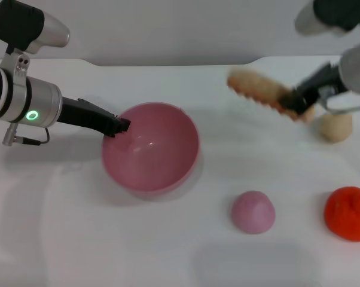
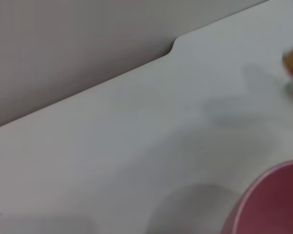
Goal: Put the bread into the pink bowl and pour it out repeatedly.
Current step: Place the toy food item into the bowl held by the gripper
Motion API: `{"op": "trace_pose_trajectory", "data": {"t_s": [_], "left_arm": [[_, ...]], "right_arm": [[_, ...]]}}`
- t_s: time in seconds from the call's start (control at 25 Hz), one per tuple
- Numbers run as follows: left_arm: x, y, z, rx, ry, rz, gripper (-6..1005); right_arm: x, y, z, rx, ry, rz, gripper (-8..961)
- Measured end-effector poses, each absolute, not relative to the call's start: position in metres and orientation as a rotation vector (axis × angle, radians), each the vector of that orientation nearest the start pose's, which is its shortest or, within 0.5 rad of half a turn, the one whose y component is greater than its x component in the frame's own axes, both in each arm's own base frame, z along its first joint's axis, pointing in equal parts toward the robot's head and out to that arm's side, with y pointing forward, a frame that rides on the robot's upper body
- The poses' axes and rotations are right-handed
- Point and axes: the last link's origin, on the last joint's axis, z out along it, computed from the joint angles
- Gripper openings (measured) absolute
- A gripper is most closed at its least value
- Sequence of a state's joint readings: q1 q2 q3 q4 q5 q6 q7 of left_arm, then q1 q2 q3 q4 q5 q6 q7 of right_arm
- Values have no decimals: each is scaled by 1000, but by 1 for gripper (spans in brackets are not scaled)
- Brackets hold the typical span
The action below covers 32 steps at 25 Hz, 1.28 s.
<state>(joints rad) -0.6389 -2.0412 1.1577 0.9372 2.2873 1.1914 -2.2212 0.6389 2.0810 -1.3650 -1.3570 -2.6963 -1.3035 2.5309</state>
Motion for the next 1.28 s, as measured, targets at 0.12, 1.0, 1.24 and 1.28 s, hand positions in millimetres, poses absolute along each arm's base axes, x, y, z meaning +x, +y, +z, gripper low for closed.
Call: {"op": "trace_pose_trajectory", "data": {"t_s": [0.12, 1.0, 1.24, 1.28], "left_arm": [[-222, 399, -4, -2556, -974, -8, 101], [-213, 403, -8, -2568, -956, -10, 108], [-212, 404, -8, -2569, -952, -11, 110], [-212, 404, -8, -2569, -951, -10, 110]], "right_arm": [[132, 397, 28, -2424, 604, -153, 127], [52, 341, -38, -2746, 213, 138, 117], [55, 341, -44, -2767, 247, 134, 119], [55, 341, -43, -2766, 254, 141, 119]]}}
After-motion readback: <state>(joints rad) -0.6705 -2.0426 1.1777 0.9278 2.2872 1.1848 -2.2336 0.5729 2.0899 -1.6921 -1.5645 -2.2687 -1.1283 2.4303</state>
